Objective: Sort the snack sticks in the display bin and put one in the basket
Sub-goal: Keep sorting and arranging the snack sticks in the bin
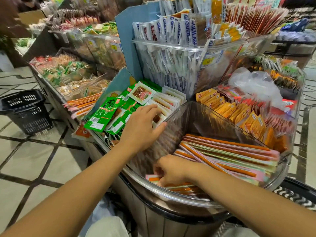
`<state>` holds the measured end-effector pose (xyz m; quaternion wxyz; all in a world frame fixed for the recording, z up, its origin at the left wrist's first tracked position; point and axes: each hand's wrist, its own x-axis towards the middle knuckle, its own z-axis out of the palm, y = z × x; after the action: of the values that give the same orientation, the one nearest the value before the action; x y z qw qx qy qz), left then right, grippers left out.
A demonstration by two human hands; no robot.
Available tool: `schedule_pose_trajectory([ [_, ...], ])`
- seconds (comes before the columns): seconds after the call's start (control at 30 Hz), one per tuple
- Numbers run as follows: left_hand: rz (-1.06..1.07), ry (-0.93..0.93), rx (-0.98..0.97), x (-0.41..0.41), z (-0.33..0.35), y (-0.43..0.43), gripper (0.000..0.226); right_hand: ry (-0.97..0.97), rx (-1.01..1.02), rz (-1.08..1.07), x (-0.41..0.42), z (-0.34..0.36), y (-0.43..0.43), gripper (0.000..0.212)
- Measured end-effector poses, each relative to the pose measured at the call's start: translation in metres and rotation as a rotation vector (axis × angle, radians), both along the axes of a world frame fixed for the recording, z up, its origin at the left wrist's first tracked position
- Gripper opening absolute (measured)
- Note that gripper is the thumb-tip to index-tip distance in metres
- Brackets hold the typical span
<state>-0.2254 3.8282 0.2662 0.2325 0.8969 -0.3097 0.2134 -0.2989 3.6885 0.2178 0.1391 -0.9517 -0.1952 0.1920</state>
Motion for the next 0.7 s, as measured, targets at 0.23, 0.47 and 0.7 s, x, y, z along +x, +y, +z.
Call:
schedule_pose_trajectory([
  [0.23, 0.001, -0.009, -0.013, -0.002, 0.000, 0.000, 0.045, 0.038, 0.100, -0.056, -0.002, 0.010, -0.001, 0.023],
  [0.47, 0.002, -0.013, -0.023, -0.002, 0.001, 0.001, 0.044, 0.019, 0.249, -0.104, -0.006, 0.024, -0.001, 0.029],
  [0.7, -0.012, -0.009, -0.024, 0.001, 0.000, 0.001, 0.044, -0.044, 0.638, -0.204, -0.023, 0.059, -0.034, 0.028],
])
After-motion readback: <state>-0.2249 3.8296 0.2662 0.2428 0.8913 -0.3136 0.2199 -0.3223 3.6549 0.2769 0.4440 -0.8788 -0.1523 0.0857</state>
